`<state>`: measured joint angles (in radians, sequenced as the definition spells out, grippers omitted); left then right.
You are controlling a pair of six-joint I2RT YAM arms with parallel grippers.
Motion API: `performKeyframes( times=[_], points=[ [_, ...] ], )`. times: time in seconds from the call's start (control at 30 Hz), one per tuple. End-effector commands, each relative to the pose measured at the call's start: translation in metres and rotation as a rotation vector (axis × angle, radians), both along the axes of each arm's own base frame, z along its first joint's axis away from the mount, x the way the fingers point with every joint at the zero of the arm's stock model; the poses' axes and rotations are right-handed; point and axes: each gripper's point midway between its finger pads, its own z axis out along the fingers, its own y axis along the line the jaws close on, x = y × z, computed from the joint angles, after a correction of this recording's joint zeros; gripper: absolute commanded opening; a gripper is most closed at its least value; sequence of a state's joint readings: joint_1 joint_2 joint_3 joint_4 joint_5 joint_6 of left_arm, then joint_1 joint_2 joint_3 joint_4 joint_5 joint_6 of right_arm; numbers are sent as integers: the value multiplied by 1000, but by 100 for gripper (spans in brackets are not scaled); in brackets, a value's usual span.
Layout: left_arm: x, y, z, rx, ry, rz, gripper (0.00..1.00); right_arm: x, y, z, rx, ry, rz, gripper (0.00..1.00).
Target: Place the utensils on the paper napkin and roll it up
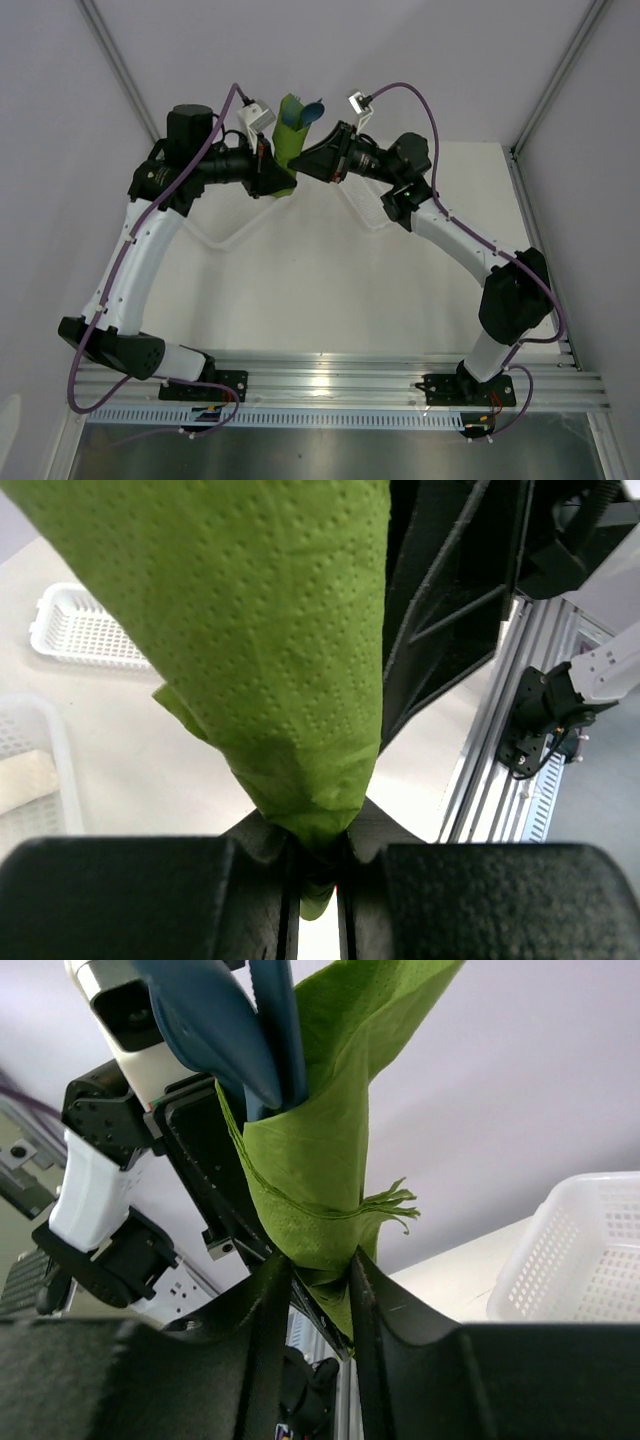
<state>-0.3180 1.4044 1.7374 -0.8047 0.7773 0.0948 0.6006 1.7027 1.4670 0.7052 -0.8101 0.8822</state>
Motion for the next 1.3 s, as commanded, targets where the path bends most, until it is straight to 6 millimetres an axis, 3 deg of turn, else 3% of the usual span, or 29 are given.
performKeyframes(
  times=[0.0, 0.07, 0.1, 0.23, 0.47, 0.6, 0.8, 0.9, 1.0, 1.07, 1.23, 1.27],
  points=[
    [-20, -7, 5, -24, -3, -102, 1, -29, -7, 43, 91, -164, 78, 29],
    [-22, -8, 5, -26, 1, -109, 1, -33, -8, 45, 97, -180, 91, 22],
    [-22, -8, 4, -25, 4, -110, 1, -34, -9, 46, 95, -187, 97, 12],
    [-23, -7, 3, -22, 8, -112, 2, -33, -14, 47, 99, -192, 94, 0],
    [-21, 4, -2, 8, 25, -58, 56, -17, -19, 46, 67, -209, 15, 0],
    [-19, 16, -2, 7, 35, -15, 74, -2, -12, 38, 8, -214, -26, 0],
    [-6, 60, 5, 1, 15, 136, 95, 33, 6, 15, -91, -172, -59, 0],
    [-7, 78, 1, 16, 6, 183, 97, 57, 24, -5, -133, -141, -72, 0],
    [-5, 101, -11, 43, 27, 280, 98, 87, 52, -40, -227, -122, -104, 0],
    [1, 120, -31, 58, 80, 371, 97, 110, 74, -68, -298, -116, -120, 0],
    [9, 168, -84, 159, 200, 606, 94, 128, 130, -127, -352, -105, -109, 0],
    [10, 179, -97, 193, 224, 662, 93, 139, 139, -150, -363, -76, -130, 0]
  ],
)
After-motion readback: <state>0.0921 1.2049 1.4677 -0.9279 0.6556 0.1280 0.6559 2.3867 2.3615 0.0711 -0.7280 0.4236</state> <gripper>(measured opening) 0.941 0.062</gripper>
